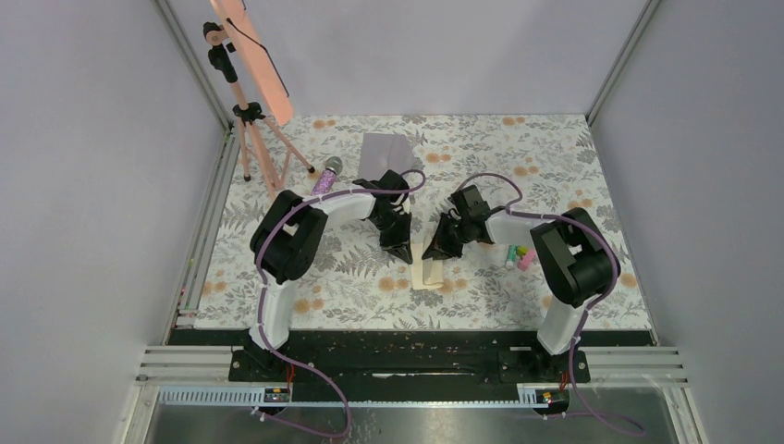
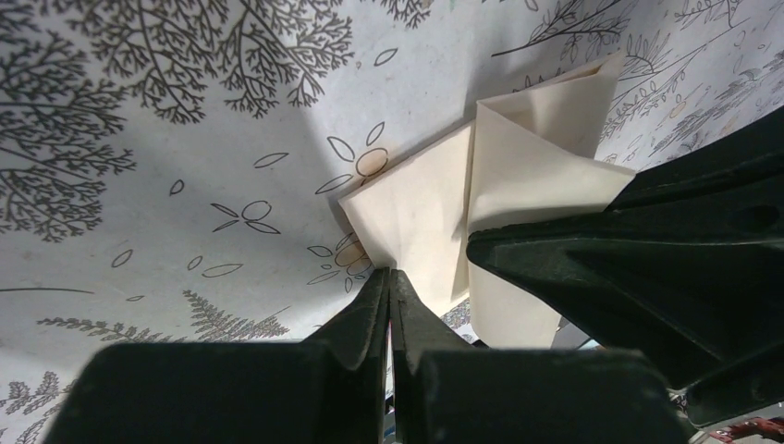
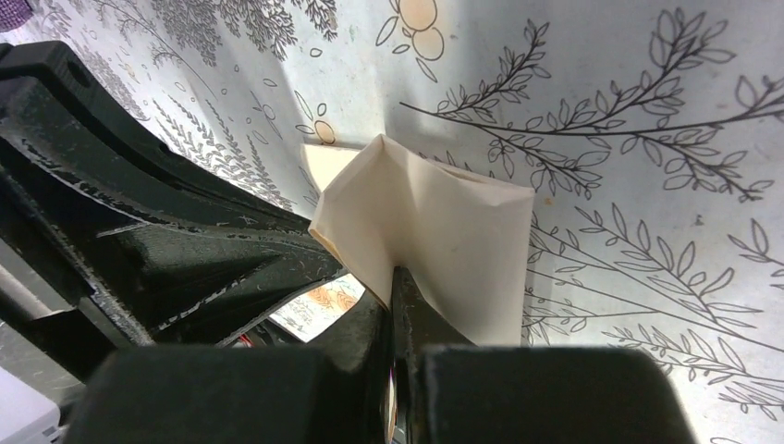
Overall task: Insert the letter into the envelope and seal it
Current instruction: Fold the letter.
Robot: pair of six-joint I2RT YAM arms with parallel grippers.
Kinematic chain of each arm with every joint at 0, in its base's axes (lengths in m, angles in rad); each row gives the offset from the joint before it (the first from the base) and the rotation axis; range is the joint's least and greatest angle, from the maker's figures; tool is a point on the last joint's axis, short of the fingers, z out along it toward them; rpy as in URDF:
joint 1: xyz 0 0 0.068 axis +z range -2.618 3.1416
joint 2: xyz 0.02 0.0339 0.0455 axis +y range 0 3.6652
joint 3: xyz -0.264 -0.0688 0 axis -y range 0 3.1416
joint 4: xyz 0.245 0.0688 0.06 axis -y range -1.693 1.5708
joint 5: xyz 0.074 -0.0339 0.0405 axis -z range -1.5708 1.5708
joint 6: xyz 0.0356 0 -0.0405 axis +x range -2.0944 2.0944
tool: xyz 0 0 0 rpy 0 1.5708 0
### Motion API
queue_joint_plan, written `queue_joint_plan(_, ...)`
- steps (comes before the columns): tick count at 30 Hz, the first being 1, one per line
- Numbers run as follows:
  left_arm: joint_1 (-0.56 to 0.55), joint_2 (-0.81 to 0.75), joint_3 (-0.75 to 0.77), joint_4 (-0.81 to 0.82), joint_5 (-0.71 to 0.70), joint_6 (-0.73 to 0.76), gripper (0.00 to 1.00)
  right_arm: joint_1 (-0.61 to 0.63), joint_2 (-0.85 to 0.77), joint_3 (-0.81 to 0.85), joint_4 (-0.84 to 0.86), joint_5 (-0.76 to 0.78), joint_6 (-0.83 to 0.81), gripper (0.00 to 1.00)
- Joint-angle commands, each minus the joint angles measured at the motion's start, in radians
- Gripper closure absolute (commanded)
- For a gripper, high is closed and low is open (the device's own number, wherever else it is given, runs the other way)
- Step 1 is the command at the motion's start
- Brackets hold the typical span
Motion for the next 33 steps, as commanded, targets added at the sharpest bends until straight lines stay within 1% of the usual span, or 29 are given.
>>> queue_joint_plan(1, -0.002, 0.038, 0.006, 0.033, -0.055, 0.022, 1.00, 0.017, 0.011, 0.045, -0.045, 0.002, -0.057, 1.00)
queue_joint_plan(7, 0.004, 0.038, 0.024, 0.033, -0.056, 0.021, 1.00, 0.019, -0.016, 0.077, -0.131, 0.048, -0.135, 1.00)
queue_joint_plan(11, 0.012, 0.052, 0.057, 0.031, -0.050, 0.016, 1.00, 0.018, -0.039, 0.080, -0.151, 0.078, -0.143, 1.00)
queue_joint_plan(19, 0.014, 0.088, 0.121, 0.009, -0.033, 0.019, 1.00, 0.026, -0.050, 0.106, -0.169, 0.105, -0.157, 1.00)
queue_joint_plan(24, 0.015, 0.095, 0.124, 0.009, -0.021, 0.021, 1.00, 0.027, -0.029, 0.116, -0.160, 0.121, -0.156, 1.00)
queue_joint_plan(33, 0.017, 0.098, 0.124, 0.009, -0.012, 0.022, 1.00, 0.043, 0.013, 0.126, -0.159, 0.086, -0.182, 1.00)
